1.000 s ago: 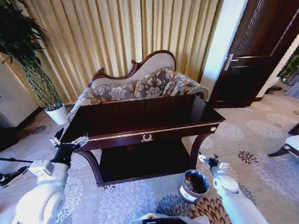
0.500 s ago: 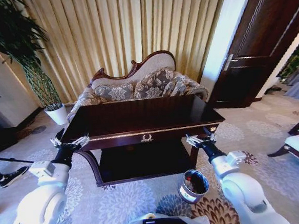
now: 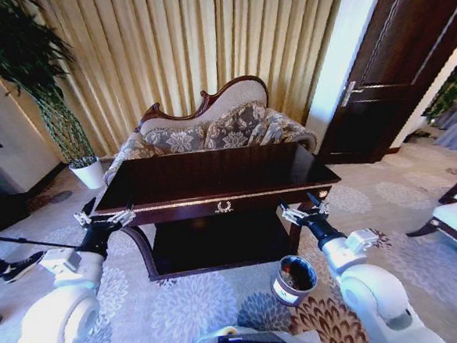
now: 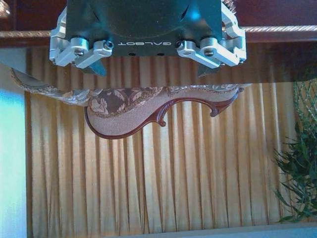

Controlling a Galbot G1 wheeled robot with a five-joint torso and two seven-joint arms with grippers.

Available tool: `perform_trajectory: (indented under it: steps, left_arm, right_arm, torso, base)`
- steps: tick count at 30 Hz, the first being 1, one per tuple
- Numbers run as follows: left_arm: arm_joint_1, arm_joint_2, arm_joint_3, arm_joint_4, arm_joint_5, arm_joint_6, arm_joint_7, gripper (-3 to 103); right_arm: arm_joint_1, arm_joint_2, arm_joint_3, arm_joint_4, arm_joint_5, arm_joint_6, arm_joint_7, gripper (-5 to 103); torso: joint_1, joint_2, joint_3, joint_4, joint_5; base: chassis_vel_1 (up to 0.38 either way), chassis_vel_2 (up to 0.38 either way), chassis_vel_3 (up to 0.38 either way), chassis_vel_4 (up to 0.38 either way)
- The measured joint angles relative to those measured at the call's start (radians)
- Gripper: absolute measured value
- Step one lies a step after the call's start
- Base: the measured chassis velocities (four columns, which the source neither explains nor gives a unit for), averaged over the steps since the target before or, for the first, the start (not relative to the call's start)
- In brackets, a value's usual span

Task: Move to the front of the table and place the trash on the table into the trash bin.

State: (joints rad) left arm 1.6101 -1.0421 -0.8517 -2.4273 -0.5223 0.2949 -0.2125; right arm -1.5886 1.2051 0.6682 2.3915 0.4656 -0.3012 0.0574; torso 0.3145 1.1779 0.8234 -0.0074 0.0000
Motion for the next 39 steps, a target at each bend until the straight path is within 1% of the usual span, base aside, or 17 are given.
perform_trajectory:
  steps: [4,8,11,16,20,22,25,36,39]
  left_arm:
    - [0.005,0.0,-0.004,-0.001,0.0,-0.001,0.001,100]
    - [0.007,-0.001,-0.007,-0.001,0.0,-0.002,0.001,100]
    - [0.007,-0.001,-0.008,-0.001,0.0,-0.002,0.002,100]
    - [0.007,-0.001,-0.006,0.0,0.0,-0.003,0.003,100]
    - [0.007,-0.002,-0.003,0.001,0.001,-0.003,0.003,100]
    - [0.007,-0.003,-0.001,0.002,0.001,-0.003,0.004,100]
    - [0.007,-0.002,0.0,0.002,0.002,-0.003,0.004,100]
    - [0.02,-0.012,-0.002,-0.008,0.005,-0.004,0.004,100]
    - [0.025,-0.015,-0.005,-0.011,0.005,-0.005,0.005,100]
  right_arm:
    - [-0.003,0.001,0.0,0.0,-0.002,0.002,0.0,100]
    - [-0.004,0.0,0.0,0.002,-0.002,0.003,0.0,100]
    - [-0.004,0.0,0.0,0.002,-0.003,0.004,0.0,100]
    - [-0.006,-0.001,0.0,0.0,-0.003,0.005,-0.001,100]
    - [-0.009,-0.001,0.002,-0.004,-0.003,0.006,-0.001,100]
    - [-0.01,-0.002,0.004,-0.006,-0.003,0.007,-0.001,100]
    - [-0.011,-0.002,0.005,-0.006,-0.003,0.007,-0.001,100]
    - [-0.022,0.0,0.012,-0.003,-0.002,0.01,-0.001,100]
    - [-0.023,0.0,0.014,-0.002,-0.002,0.01,-0.001,100]
  torso:
    - [-0.001,0.0,0.0,-0.0003,0.0]
    - [-0.001,0.0,0.0,0.0002,-0.0002]
    - [-0.001,0.0,0.0,-0.0004,0.0001]
    - [0.0,0.0,0.0,0.0003,-0.0002]
    - [0.0,0.0,0.0,-0.0005,0.0005]
    - [-0.001,0.0,0.0,-0.0002,-0.0004]
    - [-0.001,0.0,0.0,0.0001,-0.0002]
    - [0.0,0.0,0.0,-0.0002,0.0003]
    - [0.0,0.0,0.0,0.0001,-0.0002]
  base:
    - [0.259,-0.246,-0.257,0.259]
    - [0.256,-0.263,-0.246,0.263]
    - [0.255,-0.241,-0.247,0.245]
    - [0.234,-0.231,-0.209,0.235]
    - [0.226,-0.219,-0.252,0.231]
    - [0.25,-0.271,-0.249,0.212]
    - [0.257,-0.236,-0.265,0.239]
    - [0.239,-0.207,-0.242,0.233]
    - [0.248,-0.264,-0.249,0.285]
